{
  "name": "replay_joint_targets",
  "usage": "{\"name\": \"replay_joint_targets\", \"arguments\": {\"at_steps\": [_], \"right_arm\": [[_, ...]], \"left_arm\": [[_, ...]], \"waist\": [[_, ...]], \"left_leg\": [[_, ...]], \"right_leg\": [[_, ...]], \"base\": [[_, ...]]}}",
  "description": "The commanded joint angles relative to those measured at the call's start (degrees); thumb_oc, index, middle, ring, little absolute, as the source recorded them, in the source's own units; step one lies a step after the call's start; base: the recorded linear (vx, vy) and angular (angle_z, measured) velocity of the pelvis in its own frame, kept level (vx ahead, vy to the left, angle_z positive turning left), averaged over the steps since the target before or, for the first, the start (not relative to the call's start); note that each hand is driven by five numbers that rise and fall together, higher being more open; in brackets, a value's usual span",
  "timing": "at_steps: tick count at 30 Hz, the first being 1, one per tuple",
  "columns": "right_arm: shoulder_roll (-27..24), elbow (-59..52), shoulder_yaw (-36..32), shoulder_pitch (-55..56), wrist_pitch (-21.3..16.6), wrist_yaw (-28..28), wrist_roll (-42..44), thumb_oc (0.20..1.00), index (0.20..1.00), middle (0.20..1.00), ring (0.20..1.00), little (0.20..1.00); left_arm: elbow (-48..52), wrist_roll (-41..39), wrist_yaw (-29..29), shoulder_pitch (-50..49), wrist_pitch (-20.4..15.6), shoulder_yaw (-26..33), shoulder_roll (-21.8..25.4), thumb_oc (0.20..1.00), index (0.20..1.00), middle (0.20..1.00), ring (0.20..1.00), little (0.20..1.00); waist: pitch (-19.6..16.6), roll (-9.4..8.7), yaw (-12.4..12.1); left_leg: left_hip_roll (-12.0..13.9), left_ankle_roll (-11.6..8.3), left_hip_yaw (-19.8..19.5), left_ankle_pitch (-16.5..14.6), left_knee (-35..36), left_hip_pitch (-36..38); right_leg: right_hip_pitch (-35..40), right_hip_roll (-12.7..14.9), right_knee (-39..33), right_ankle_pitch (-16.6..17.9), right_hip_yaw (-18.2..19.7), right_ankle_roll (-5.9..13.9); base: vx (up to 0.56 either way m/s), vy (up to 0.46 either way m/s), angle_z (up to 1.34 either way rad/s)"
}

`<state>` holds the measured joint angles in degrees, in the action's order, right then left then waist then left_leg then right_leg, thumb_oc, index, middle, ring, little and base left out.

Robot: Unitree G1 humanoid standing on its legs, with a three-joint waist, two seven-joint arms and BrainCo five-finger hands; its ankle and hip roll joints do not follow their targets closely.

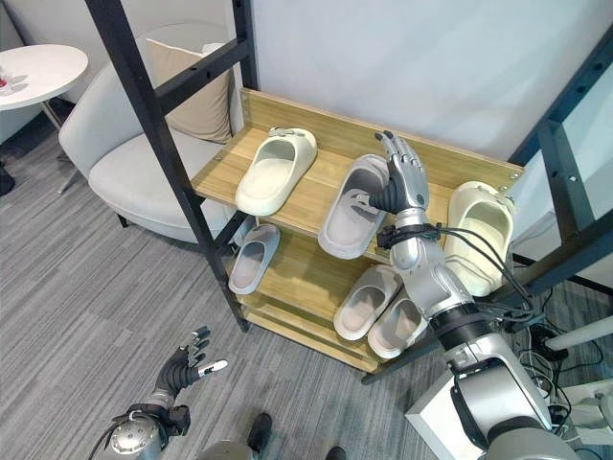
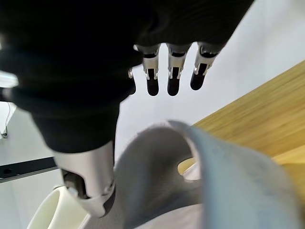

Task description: Arrange the slippers neatly on the shoe rack.

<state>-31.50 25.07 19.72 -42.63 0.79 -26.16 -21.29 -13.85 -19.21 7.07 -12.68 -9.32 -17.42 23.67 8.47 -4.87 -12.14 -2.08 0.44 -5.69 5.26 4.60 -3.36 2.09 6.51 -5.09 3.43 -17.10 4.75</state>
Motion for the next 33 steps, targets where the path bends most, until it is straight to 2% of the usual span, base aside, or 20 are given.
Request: {"name": "replay_joint_targets", "arguments": {"at_steps": [1, 6, 7, 8, 9, 10, 11, 12, 19, 22, 23, 27, 29, 30, 33], "right_arm": [[-4.7, 1.4, 1.0, -7.8, 0.8, -2.5, 1.3, 1.0, 1.0, 1.0, 1.0, 1.0], [-3.5, 9.5, 1.4, -10.1, 4.2, -2.0, 1.4, 1.0, 1.0, 1.0, 1.0, 1.0], [-3.2, 11.2, 1.7, -11.1, 4.9, -1.7, 1.5, 0.959, 0.959, 0.959, 0.959, 0.959], [-3.1, 11.3, 1.8, -11.2, 4.9, -1.7, 1.6, 0.959, 0.959, 0.959, 0.959, 0.959], [-2.3, 15.2, 2.5, -13.0, 5.9, -0.7, 2.0, 0.617, 0.617, 0.617, 0.617, 0.617], [-2.3, 15.2, 2.6, -13.1, 5.9, -0.7, 2.0, 0.57, 0.57, 0.57, 0.57, 0.57], [-1.6, 17.3, 2.9, -14.0, 6.3, -0.5, 2.4, 0.473, 0.473, 0.473, 0.473, 0.473], [-0.7, 19.7, 3.4, -15.4, 6.9, 0.2, 3.1, 0.2, 0.2, 0.2, 0.2, 0.2], [1.6, 20.1, 3.9, -15.6, 6.6, 1.2, 5.1, 0.2, 0.2, 0.2, 0.2, 0.2], [2.8, 10.6, 1.0, -10.5, 5.6, -0.7, 6.1, 0.2, 0.2, 0.2, 0.2, 0.2], [2.8, 10.4, 1.0, -10.3, 5.6, -0.6, 6.0, 0.2, 0.2, 0.2, 0.2, 0.2], [6.3, -9.4, -6.9, 2.1, 2.5, -5.3, 7.0, 0.2, 0.2, 0.2, 0.2, 0.2], [8.7, -22.6, -11.6, 10.5, -1.3, -7.9, 7.4, 0.2, 0.2, 0.2, 0.2, 0.2], [8.7, -22.8, -11.7, 10.7, -1.2, -7.8, 7.4, 0.2, 0.2, 0.2, 0.2, 0.2], [10.9, -33.3, -13.6, 17.1, -6.2, -6.2, 11.6, 0.2, 0.2, 0.2, 0.2, 0.2]], "left_arm": [[1.0, -1.9, 1.2, 4.2, -3.2, 0.6, 2.1, 1.0, 1.0, 1.0, 1.0, 1.0], [1.2, -2.5, 1.8, 4.9, -2.8, 0.9, 2.4, 1.0, 1.0, 1.0, 1.0, 1.0], [1.3, -2.7, 1.9, 4.9, -2.6, 0.9, 2.5, 1.0, 1.0, 1.0, 1.0, 1.0], [1.3, -2.7, 1.9, 4.9, -2.6, 0.9, 2.4, 1.0, 1.0, 1.0, 1.0, 1.0], [1.2, -2.8, 1.9, 5.0, -2.3, 0.7, 2.6, 1.0, 1.0, 1.0, 1.0, 1.0], [1.2, -2.8, 1.9, 5.0, -2.3, 0.8, 2.6, 1.0, 1.0, 1.0, 1.0, 1.0], [1.5, -2.8, 2.0, 5.0, -2.0, 0.6, 2.6, 1.0, 1.0, 1.0, 1.0, 1.0], [1.6, -2.8, 2.0, 5.1, -1.5, 0.5, 2.9, 1.0, 1.0, 1.0, 1.0, 1.0], [1.9, -2.5, 1.8, 5.4, -0.4, 0.8, 2.9, 1.0, 1.0, 1.0, 1.0, 1.0], [1.6, -2.2, 2.1, 5.3, -0.1, 1.3, 2.2, 1.0, 1.0, 1.0, 1.0, 1.0], [1.6, -2.2, 2.1, 5.2, -0.1, 1.3, 2.2, 1.0, 1.0, 1.0, 1.0, 1.0], [0.6, -0.9, 3.0, 4.8, 0.2, 2.5, 0.3, 1.0, 1.0, 1.0, 1.0, 1.0], [0.3, 1.0, 3.5, 4.3, 0.3, 3.9, -0.7, 1.0, 1.0, 1.0, 1.0, 1.0], [0.3, 1.0, 3.5, 4.2, 0.3, 3.9, -0.7, 1.0, 1.0, 1.0, 1.0, 1.0], [0.5, 2.4, 4.0, 3.5, 0.5, 4.7, -1.5, 1.0, 1.0, 1.0, 1.0, 1.0]], "waist": [[0.9, -0.73, -2.6], [1.1, -0.56, -2.6], [1.1, -0.49, -2.4], [1.1, -0.48, -2.3], [0.9, -0.35, -1.9], [1.0, -0.34, -1.9], [0.9, -0.22, -1.6], [0.8, -0.08, -1.1], [0.7, 0.45, 0.3], [0.5, 0.88, 1.0], [0.5, 0.87, 0.9], [0.6, 1.98, 1.5], [0.6, 2.73, 2.2], [0.5, 2.7, 2.1], [0.4, 3.13, 3.2]], "left_leg": [[-1.5, 1.76, -0.4, -11.0, 0.4, 4.0], [-1.7, 1.84, -0.8, -11.1, 0.3, 3.7], [-1.7, 1.85, -0.7, -11.1, 0.4, 3.8], [-1.7, 1.85, -0.7, -11.1, 0.4, 3.8], [-1.7, 1.87, -0.5, -11.2, 0.4, 3.9], [-1.7, 1.87, -0.5, -11.2, 0.4, 3.9], [-1.7, 1.87, -0.3, -11.3, 0.4, 4.1], [-1.6, 1.87, 0.0, -11.4, 0.4, 4.3], [-1.3, 1.7, 0.9, -11.5, 0.4, 4.9], [-1.3, 1.76, 1.0, -11.4, 0.4, 5.0], [-1.2, 1.71, 1.1, -11.6, 0.4, 5.2], [-1.2, 1.86, 1.0, -11.6, 0.4, 5.6], [-1.3, 1.95, 0.9, -11.4, 0.4, 5.7], [-1.3, 1.9, 0.9, -11.6, 0.4, 5.9], [-1.2, 1.91, 1.2, -11.7, 0.4, 6.2]], "right_leg": [[5.7, -0.6, 1.2, -8.3, 0.7, 1.47], [5.5, -0.5, 1.3, -8.2, 0.4, 1.48], [5.5, -0.5, 1.4, -8.1, 0.4, 1.46], [5.5, -0.5, 1.4, -8.1, 0.5, 1.46], [5.5, -0.5, 1.5, -8.1, 0.6, 1.41], [5.5, -0.5, 1.5, -8.1, 0.7, 1.41], [5.6, -0.5, 1.5, -8.2, 0.8, 1.37], [5.6, -0.5, 1.5, -8.3, 1.1, 1.28], [5.7, -0.7, 1.3, -8.5, 2.1, 1.09], [5.7, -0.8, 1.0, -8.3, 2.4, 0.98], [5.8, -0.8, 1.1, -8.5, 2.5, 1.0], [5.8, -0.8, 1.5, -9.1, 2.9, 0.75], [5.8, -0.8, 1.6, -9.3, 3.1, 0.5], [5.9, -0.8, 1.7, -9.6, 3.2, 0.53], [6.0, -0.8, 1.7, -9.9, 3.4, 0.47]], "base": [[0.02, 0.017, 0.09], [0.0, 0.004, 0.01], [0.0, 0.0, 0.0], [0.0, 0.0, 0.0], [0.0, 0.0, 0.0], [0.0, 0.0, 0.0], [-0.01, 0.011, -0.03], [-0.01, 0.013, -0.04], [0.0, 0.001, 0.0], [-0.02, -0.012, -0.06], [-0.01, -0.008, -0.09], [-0.01, -0.012, -0.07], [-0.01, -0.034, 0.01], [-0.02, -0.032, 0.0], [-0.01, -0.025, 0.0]]}}
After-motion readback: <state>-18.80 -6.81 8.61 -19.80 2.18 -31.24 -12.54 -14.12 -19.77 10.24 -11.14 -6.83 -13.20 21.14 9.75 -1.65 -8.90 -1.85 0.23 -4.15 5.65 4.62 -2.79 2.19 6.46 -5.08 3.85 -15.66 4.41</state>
